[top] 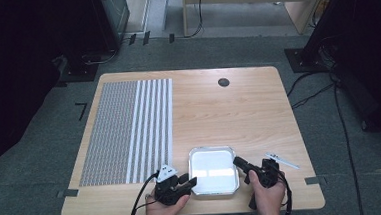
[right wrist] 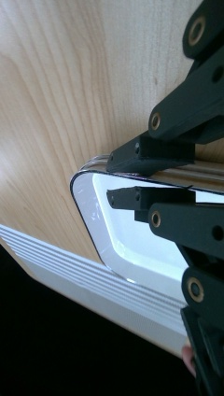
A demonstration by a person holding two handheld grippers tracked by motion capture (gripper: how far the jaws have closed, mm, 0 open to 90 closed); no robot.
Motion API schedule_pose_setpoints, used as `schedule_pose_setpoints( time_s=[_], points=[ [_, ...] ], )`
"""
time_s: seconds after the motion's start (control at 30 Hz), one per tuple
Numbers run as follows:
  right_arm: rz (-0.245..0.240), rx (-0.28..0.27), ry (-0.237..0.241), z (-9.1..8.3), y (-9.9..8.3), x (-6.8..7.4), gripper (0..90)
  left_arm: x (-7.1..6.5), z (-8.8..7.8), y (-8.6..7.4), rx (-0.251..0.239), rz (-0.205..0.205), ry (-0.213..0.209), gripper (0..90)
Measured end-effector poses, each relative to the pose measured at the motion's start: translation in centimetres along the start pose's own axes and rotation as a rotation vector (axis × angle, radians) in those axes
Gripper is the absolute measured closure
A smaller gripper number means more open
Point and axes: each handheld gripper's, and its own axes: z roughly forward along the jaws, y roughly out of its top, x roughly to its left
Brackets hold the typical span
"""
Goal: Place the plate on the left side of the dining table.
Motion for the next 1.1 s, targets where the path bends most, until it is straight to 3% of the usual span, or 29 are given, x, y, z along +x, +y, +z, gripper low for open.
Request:
schedule_pose_setpoints(
  time_s=[0.23, 0.37, 0.47, 0.5, 0.6, 0.7, 0.97, 1.1],
  points=[
    [-0.17, -0.017, -0.104, 0.1, -0.6, 1.5, 84.0, -0.1, 0.1, 0.0, 0.003, 0.01, 0.017, 63.6],
    [-0.219, -0.033, -0.158, 0.1, -0.9, 2.0, 87.0, -0.3, 0.3, -0.1, 0.006, 0.022, 0.045, 66.0],
    [-0.214, -0.045, -0.182, 0.1, -1.1, 2.3, 87.8, -0.4, 0.3, -0.1, 0.004, 0.025, 0.051, 66.3],
    [-0.188, -0.06, -0.197, 0.2, -1.3, 2.5, 89.0, -0.4, 0.3, -0.1, 0.003, 0.025, 0.051, 67.0],
    [-0.133, -0.073, -0.186, 0.2, -1.3, 2.2, 90.0, -0.6, 0.4, -0.1, 0.003, 0.034, 0.05, 67.3],
    [-0.131, -0.08, -0.193, 0.0, -1.4, 2.1, 90.0, -0.9, 0.6, -0.2, 0.002, 0.048, 0.06, 67.3],
    [-0.057, -0.096, -0.216, -0.4, -1.4, 2.0, 90.0, -0.9, 0.8, 0.0, -0.002, 0.048, 0.079, 66.6],
    [0.021, -0.118, -0.223, -0.9, -1.7, 1.9, 90.0, -1.0, 0.9, 0.0, 0.0, 0.051, 0.084, 66.9]
  ],
)
